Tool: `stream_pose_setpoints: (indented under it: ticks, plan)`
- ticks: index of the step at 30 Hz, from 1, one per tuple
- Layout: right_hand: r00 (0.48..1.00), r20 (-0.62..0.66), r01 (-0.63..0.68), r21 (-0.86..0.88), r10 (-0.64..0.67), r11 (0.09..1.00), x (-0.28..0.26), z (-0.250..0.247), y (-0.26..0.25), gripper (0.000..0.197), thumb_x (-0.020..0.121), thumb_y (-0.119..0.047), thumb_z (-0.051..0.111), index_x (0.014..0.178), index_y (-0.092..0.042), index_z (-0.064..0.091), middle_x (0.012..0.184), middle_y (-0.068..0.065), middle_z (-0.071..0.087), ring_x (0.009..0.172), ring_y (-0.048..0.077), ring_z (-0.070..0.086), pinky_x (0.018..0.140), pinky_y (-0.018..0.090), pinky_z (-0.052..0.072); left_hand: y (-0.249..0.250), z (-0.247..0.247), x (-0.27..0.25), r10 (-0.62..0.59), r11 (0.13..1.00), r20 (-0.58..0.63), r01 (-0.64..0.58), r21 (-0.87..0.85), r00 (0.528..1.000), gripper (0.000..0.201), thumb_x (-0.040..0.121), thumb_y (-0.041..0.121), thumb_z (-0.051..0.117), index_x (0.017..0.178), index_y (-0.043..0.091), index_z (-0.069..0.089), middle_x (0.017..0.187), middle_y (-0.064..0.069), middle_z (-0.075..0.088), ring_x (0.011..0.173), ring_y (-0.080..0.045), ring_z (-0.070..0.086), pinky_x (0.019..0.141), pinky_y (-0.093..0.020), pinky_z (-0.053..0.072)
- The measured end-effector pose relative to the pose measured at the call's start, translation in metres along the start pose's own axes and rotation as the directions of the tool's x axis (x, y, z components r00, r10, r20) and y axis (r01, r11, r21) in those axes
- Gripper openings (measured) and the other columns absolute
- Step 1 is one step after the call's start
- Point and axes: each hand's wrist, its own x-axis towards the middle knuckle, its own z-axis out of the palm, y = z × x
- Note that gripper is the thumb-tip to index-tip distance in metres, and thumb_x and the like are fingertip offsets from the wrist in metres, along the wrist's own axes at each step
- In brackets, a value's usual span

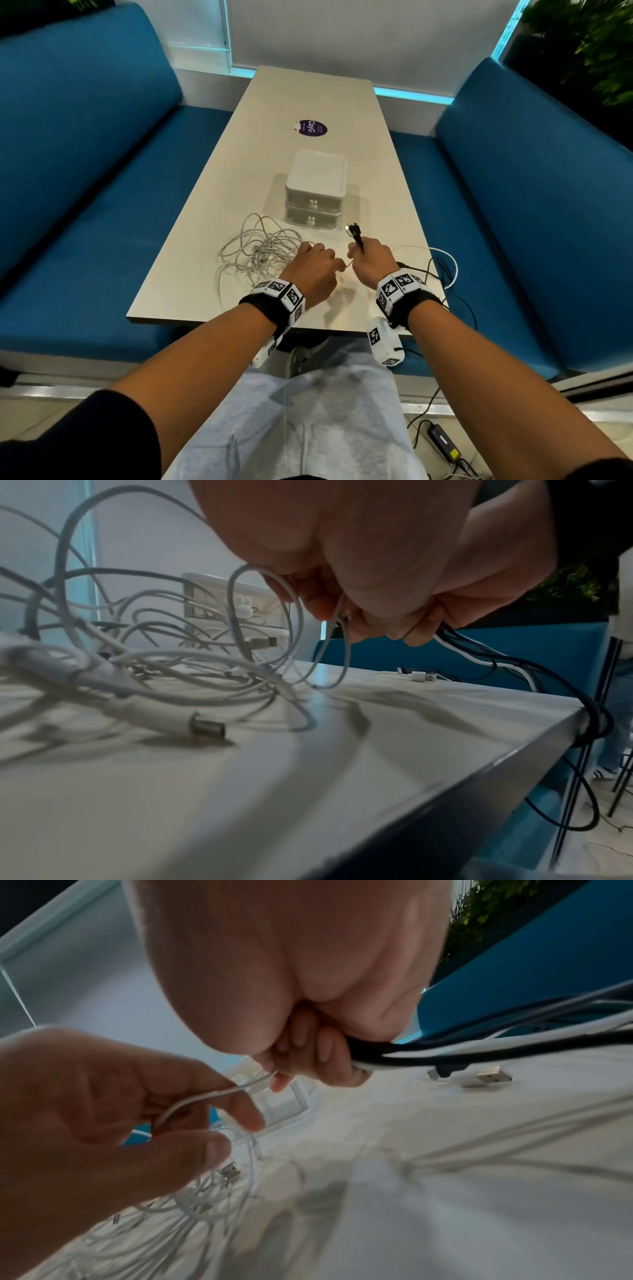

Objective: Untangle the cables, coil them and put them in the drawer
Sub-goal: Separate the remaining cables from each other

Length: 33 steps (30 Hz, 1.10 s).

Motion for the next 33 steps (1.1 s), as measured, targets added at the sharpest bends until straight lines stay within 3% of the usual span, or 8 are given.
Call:
stream_pose_setpoints:
  ticks: [4, 11, 14, 20, 23, 25, 28, 33]
  plan:
    - [1.0, -0.01, -0.014, -0.055, 0.013, 0.998, 0.004, 0.002, 0.01, 0.032, 0.102, -0.027, 0.038, 0.104, -0.01, 0.065, 0.106, 0.008, 0.069, 0.104, 0.032, 0.06, 0.084, 0.035, 0.045, 0.002, 0.001, -0.001, 0.035, 0.999, -0.003, -0.036, -0.013, 0.999, 0.039, 0.105, 0.035, 0.036, 0.103, 0.013, 0.069, 0.098, -0.006, 0.065, 0.099, -0.029, 0.053, 0.087, -0.039, 0.033]
    - [0.991, -0.011, -0.136, -0.217, 0.137, 0.967, 0.011, -0.008, 0.031, 0.035, 0.104, -0.028, 0.034, 0.12, -0.004, 0.053, 0.115, 0.02, 0.062, 0.103, 0.038, 0.058, 0.072, 0.034, 0.038, -0.017, 0.005, -0.01, 0.036, 0.999, -0.026, -0.037, -0.013, 0.999, 0.027, 0.105, 0.02, 0.033, 0.107, 0.017, 0.06, 0.102, -0.003, 0.068, 0.096, -0.025, 0.048, 0.082, -0.032, 0.024]
    - [0.988, 0.005, -0.15, -0.212, 0.155, 0.966, 0.009, -0.007, 0.03, 0.033, 0.105, -0.027, 0.033, 0.121, -0.004, 0.05, 0.114, 0.02, 0.059, 0.093, 0.034, 0.055, 0.071, 0.034, 0.038, -0.018, 0.008, -0.008, 0.054, 0.996, 0.001, -0.054, 0.066, 0.999, 0.024, 0.103, 0.018, 0.037, 0.111, 0.017, 0.06, 0.101, -0.003, 0.071, 0.098, -0.027, 0.051, 0.089, -0.036, 0.03]
    - [0.995, 0.084, 0.048, 0.047, -0.052, 0.998, 0.01, 0.0, 0.005, 0.019, 0.102, -0.026, 0.038, 0.103, -0.013, 0.052, 0.1, 0.014, 0.066, 0.094, 0.034, 0.063, 0.085, 0.045, 0.052, -0.014, 0.012, 0.0, 0.077, 0.976, 0.057, -0.087, 0.198, 0.995, 0.023, 0.104, 0.027, 0.041, 0.105, 0.016, 0.062, 0.099, -0.005, 0.071, 0.101, -0.028, 0.055, 0.092, -0.039, 0.033]
    - [0.975, 0.169, 0.12, 0.15, -0.145, 0.981, 0.005, 0.004, -0.004, 0.026, 0.1, -0.038, 0.035, 0.091, -0.02, 0.051, 0.076, 0.003, 0.064, 0.071, 0.025, 0.064, 0.08, 0.053, 0.055, -0.013, 0.014, 0.003, 0.064, 0.976, 0.061, -0.076, 0.206, 0.996, 0.022, 0.104, 0.027, 0.042, 0.106, 0.016, 0.061, 0.101, -0.004, 0.071, 0.102, -0.027, 0.055, 0.092, -0.039, 0.033]
    - [0.963, 0.196, 0.157, 0.139, -0.183, 0.978, 0.0, 0.006, -0.009, 0.027, 0.1, -0.04, 0.035, 0.087, -0.022, 0.05, 0.071, -0.006, 0.056, 0.064, 0.019, 0.056, 0.078, 0.049, 0.055, -0.012, 0.016, 0.006, 0.08, 0.973, 0.091, -0.098, 0.209, 0.993, 0.018, 0.102, 0.02, 0.043, 0.109, 0.015, 0.058, 0.102, -0.004, 0.069, 0.102, -0.027, 0.056, 0.091, -0.039, 0.034]
    - [0.967, 0.164, 0.177, 0.117, -0.195, 0.977, -0.005, 0.004, -0.013, 0.026, 0.104, -0.033, 0.037, 0.091, -0.018, 0.054, 0.074, -0.009, 0.055, 0.071, 0.018, 0.053, 0.074, 0.033, 0.044, -0.009, 0.025, 0.006, 0.115, 0.977, 0.136, -0.137, 0.163, 0.984, 0.02, 0.098, 0.008, 0.042, 0.113, 0.011, 0.054, 0.1, -0.008, 0.067, 0.098, -0.032, 0.059, 0.086, -0.042, 0.039]
    - [0.943, 0.236, 0.246, -0.024, -0.233, 0.969, -0.01, 0.004, -0.008, 0.029, 0.104, -0.032, 0.039, 0.097, -0.012, 0.06, 0.087, 0.005, 0.065, 0.081, 0.025, 0.056, 0.074, 0.033, 0.042, -0.01, 0.029, 0.006, 0.085, 0.993, 0.109, -0.094, 0.076, 0.99, 0.029, 0.106, 0.032, 0.034, 0.112, 0.016, 0.057, 0.1, -0.006, 0.07, 0.09, -0.03, 0.065, 0.093, -0.043, 0.034]
